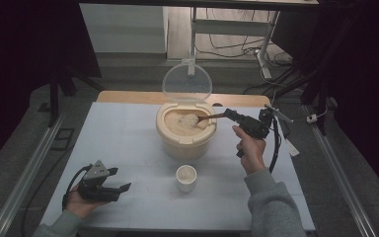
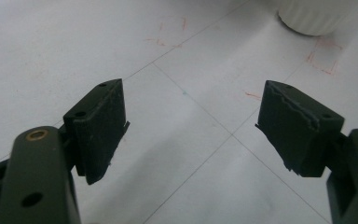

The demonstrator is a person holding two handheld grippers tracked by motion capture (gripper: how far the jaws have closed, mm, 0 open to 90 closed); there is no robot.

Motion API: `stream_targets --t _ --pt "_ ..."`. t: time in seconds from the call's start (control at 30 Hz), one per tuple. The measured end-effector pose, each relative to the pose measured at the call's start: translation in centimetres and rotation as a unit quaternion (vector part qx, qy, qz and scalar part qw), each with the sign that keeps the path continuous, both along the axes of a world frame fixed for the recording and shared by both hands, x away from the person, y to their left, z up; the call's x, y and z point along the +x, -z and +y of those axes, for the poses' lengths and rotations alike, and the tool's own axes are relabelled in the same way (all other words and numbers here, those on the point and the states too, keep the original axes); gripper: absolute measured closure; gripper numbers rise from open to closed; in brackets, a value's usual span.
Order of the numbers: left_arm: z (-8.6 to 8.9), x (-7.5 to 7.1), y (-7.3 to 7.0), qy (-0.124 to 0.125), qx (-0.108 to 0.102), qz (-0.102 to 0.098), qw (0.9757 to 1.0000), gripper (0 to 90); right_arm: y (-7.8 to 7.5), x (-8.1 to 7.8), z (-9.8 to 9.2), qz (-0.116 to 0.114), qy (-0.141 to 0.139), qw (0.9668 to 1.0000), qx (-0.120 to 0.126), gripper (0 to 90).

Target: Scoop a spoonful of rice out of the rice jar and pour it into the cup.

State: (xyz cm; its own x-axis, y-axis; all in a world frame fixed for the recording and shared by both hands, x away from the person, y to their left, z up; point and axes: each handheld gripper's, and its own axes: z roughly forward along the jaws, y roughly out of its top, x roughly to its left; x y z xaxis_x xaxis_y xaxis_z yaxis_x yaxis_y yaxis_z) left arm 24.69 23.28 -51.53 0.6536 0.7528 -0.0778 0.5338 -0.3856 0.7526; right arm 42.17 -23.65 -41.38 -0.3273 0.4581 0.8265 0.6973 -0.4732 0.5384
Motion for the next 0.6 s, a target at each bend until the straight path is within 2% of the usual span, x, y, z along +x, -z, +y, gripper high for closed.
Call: stream_targets --t 0.6 --pt "-0.07 0.01 0.05 0.002 0.008 -0.001 1.0 23.1 0.0 -0.14 -0.72 0.009 -0.004 0.9996 0.025 82.7"
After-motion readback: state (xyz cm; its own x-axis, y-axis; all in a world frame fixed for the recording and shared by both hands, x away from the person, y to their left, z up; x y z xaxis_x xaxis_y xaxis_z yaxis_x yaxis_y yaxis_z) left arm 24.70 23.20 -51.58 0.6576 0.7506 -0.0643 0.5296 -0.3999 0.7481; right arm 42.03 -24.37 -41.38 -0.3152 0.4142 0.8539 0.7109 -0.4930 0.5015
